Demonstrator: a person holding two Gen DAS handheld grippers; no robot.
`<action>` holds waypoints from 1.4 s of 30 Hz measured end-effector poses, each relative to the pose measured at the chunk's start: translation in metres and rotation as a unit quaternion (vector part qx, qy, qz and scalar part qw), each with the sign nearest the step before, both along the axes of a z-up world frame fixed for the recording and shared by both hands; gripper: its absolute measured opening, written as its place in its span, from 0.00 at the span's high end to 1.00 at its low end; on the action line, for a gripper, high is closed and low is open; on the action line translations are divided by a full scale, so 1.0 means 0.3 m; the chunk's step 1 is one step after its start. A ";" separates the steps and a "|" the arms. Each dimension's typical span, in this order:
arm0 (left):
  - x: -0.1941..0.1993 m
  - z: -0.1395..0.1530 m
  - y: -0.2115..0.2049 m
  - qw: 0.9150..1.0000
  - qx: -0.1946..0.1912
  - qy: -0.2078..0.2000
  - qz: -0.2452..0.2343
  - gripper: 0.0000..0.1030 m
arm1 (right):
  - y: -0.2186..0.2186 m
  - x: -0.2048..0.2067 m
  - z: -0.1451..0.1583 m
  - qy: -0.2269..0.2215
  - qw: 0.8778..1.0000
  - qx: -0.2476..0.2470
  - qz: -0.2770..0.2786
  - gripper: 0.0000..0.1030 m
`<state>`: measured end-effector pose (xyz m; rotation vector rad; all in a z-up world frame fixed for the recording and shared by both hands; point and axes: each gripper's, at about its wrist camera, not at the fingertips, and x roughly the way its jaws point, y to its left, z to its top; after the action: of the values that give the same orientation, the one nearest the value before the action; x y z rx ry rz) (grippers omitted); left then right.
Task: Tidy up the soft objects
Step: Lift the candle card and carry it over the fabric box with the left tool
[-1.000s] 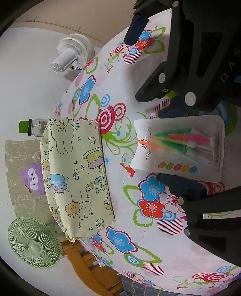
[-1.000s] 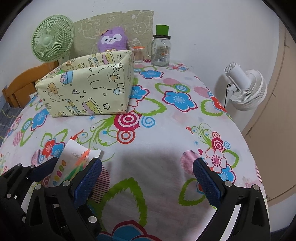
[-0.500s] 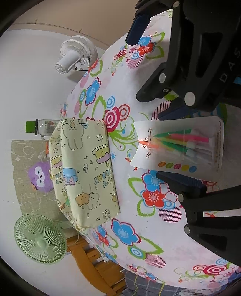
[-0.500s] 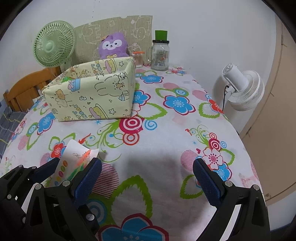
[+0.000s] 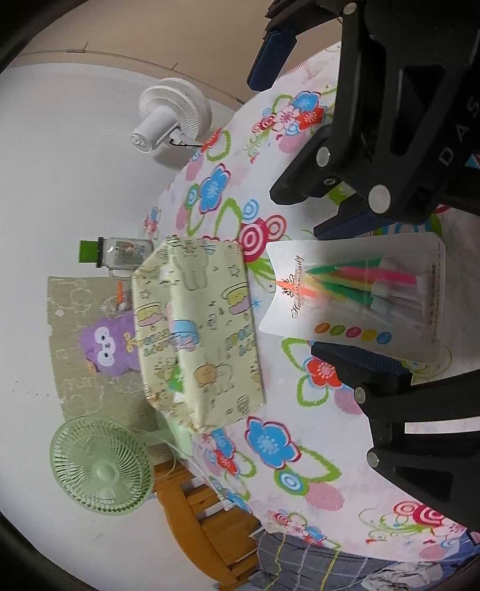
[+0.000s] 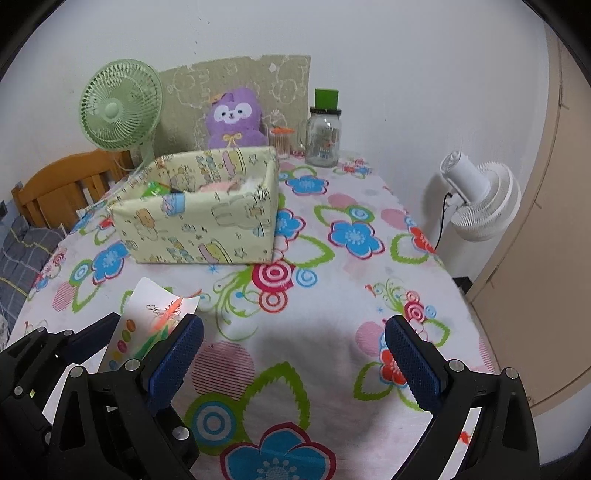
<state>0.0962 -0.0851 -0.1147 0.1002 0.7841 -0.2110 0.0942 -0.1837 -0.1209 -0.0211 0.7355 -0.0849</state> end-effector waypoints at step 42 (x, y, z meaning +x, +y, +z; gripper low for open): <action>0.196 0.325 0.083 0.995 -0.011 -0.100 0.013 0.44 | 0.063 0.198 0.336 -0.084 0.995 0.048 0.040 0.03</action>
<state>0.1550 -0.0601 -0.0173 0.0900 0.5826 -0.1821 0.1537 -0.1649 -0.0202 0.0471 0.5696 0.0253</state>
